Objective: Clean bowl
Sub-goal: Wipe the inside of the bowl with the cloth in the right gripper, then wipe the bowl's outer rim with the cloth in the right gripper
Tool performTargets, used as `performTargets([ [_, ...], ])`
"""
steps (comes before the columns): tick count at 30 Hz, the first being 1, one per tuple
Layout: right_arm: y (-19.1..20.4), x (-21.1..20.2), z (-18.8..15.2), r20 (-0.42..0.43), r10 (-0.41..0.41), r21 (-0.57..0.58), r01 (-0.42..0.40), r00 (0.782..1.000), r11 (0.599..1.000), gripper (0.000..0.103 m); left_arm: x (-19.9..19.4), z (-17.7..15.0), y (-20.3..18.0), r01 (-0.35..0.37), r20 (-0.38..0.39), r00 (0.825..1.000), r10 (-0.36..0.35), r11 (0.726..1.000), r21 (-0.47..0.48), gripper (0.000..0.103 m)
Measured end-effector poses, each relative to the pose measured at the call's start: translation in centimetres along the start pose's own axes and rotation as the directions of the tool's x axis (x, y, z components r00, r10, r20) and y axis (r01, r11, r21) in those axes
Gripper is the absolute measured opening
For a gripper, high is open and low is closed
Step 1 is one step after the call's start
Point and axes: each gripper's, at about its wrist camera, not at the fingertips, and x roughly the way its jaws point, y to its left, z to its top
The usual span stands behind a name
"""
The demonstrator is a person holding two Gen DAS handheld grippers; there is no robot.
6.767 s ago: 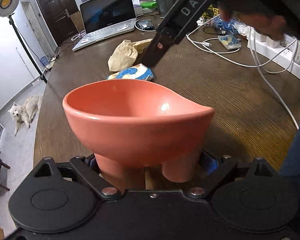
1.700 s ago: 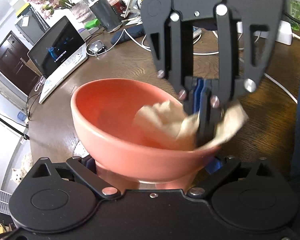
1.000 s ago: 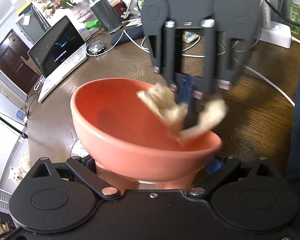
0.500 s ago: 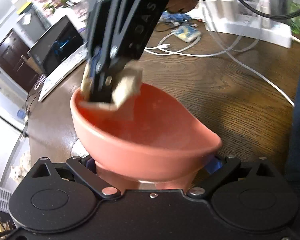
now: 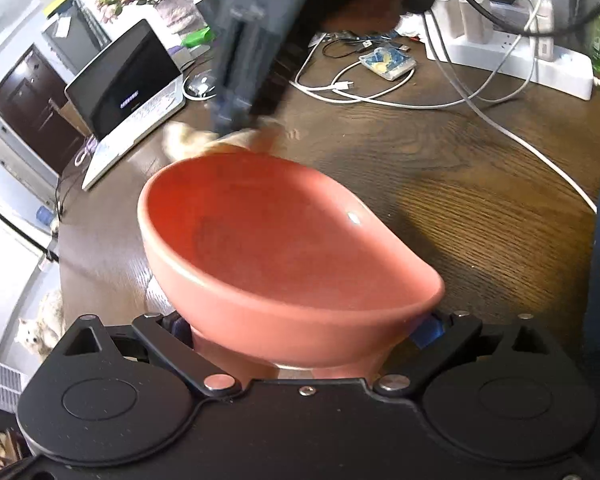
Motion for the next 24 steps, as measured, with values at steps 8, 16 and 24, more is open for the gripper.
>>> performTargets([
  [8,4.9,0.6,-5.0,-0.172,0.084,-0.071,-0.098,0.982,0.993,0.004,0.1,-0.1,2.4,0.040,-0.005,0.999,-0.041,0.984,-0.172,0.098],
  [16,12.6,-1.6,-1.8,-0.137,0.290,-0.193,-0.313,0.947,0.930,0.004,0.1,0.8,1.7,0.032,0.000,0.999,-0.032,0.996,-0.083,0.098],
  [24,11.6,-2.4,2.3,0.015,0.388,-0.119,-0.383,0.922,0.916,0.004,-0.3,0.4,1.2,0.031,0.006,1.000,-0.031,0.994,-0.102,0.098],
])
